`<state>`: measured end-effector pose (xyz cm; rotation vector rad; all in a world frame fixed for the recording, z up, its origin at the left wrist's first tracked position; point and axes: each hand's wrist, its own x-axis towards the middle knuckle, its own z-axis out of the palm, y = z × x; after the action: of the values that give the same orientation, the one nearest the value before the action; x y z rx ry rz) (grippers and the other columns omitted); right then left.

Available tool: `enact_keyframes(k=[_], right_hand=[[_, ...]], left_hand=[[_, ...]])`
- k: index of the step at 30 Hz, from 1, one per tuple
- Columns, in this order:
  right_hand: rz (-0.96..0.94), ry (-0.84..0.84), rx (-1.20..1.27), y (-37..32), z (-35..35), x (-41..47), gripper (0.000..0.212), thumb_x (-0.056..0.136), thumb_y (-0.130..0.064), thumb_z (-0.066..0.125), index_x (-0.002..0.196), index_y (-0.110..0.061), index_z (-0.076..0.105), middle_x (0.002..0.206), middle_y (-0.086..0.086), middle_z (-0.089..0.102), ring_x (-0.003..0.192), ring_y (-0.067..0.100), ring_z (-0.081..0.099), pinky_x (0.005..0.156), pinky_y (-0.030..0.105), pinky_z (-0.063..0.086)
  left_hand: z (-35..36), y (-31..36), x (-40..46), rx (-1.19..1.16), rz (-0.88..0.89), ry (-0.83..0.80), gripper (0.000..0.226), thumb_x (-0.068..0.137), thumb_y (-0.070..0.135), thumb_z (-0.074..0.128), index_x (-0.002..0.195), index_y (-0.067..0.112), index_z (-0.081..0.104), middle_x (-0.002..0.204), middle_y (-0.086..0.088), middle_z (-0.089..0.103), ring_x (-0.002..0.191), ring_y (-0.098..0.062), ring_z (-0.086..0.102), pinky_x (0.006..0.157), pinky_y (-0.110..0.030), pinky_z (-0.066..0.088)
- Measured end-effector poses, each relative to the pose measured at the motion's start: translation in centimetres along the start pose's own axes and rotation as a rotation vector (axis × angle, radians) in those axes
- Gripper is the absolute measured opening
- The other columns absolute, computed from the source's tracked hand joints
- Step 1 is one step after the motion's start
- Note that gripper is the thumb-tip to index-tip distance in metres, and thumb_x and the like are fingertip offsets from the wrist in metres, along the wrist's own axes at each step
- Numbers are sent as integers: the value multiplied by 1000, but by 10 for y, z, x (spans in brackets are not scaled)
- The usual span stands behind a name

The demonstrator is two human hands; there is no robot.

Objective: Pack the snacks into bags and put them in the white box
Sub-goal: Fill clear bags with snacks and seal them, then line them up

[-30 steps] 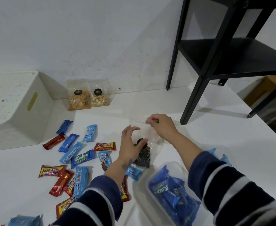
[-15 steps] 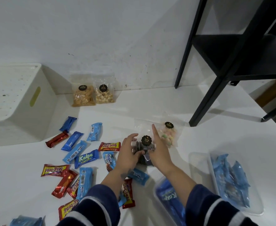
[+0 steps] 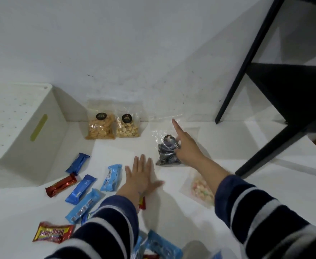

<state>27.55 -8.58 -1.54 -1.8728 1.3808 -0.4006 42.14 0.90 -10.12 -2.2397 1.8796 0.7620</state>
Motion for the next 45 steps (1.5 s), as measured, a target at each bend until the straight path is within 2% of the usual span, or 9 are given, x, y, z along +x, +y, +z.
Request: enact_keyframes(k=[3,8,16,21,25,32,37,42,45], right_hand=[[12,2,60,-4,7,37,104,83,15,48,141,-61,5,112,-1,45,77,15,51,65,27,50],[-38,-11,212,-9,34,86,99,86,13,53,145,-53,8,132,5,42,74,9,48,59,22,50],[-90,-3,263,-10,50,127,93,87,13,53,149,-43,13,158,-2,21,141,21,32,97,35,50],[-42,-10,214,-6,35,111,87,89,6,55,147,-45,15,152,5,31,90,17,55,74,30,54],[8,-44,82,10,18,75,67,90,-4,57,143,-38,34,140,5,45,96,16,52,78,26,45],[74,-100,-128,51,-26,-20,39,94,-16,54,131,-26,52,127,2,54,108,18,55,87,21,42],[249,113,-207,86,-35,-81,45,90,-11,51,133,-25,51,138,5,41,125,25,45,98,30,43],[395,142,133,104,-37,-100,64,83,-8,61,143,-16,38,146,10,31,123,26,49,86,21,42],[468,280,354,112,-34,-94,72,86,-9,59,147,-21,25,144,12,36,117,27,54,89,31,49]], left_hand=[[5,4,5,17,-24,-57,130,64,88,45,143,19,-32,145,-6,-45,135,-32,-40,111,-60,-16],[12,4,9,3,-43,-55,133,60,89,47,142,22,-34,145,-5,-46,133,-29,-43,111,-61,-17],[13,1,13,-13,-39,-55,131,62,88,48,141,24,-35,139,-1,-50,132,-28,-44,108,-60,-21],[11,2,12,-13,-42,-64,131,62,86,50,143,25,-33,148,-3,-44,133,-28,-44,109,-59,-20],[7,3,11,-42,-58,-64,131,63,84,54,144,26,-31,148,-2,-44,134,-27,-43,110,-57,-20],[3,20,-10,-146,-41,16,103,80,65,55,152,26,-7,159,-3,-21,146,-27,-21,116,-57,-4],[10,88,-27,-385,90,163,66,92,50,47,149,27,23,152,1,32,141,-21,28,113,-43,28],[17,135,-33,-392,120,87,75,89,37,55,151,26,14,149,0,35,138,-23,30,105,-38,35],[26,139,-31,-512,97,77,80,85,32,61,151,27,16,143,-3,40,134,-24,36,105,-36,38]])
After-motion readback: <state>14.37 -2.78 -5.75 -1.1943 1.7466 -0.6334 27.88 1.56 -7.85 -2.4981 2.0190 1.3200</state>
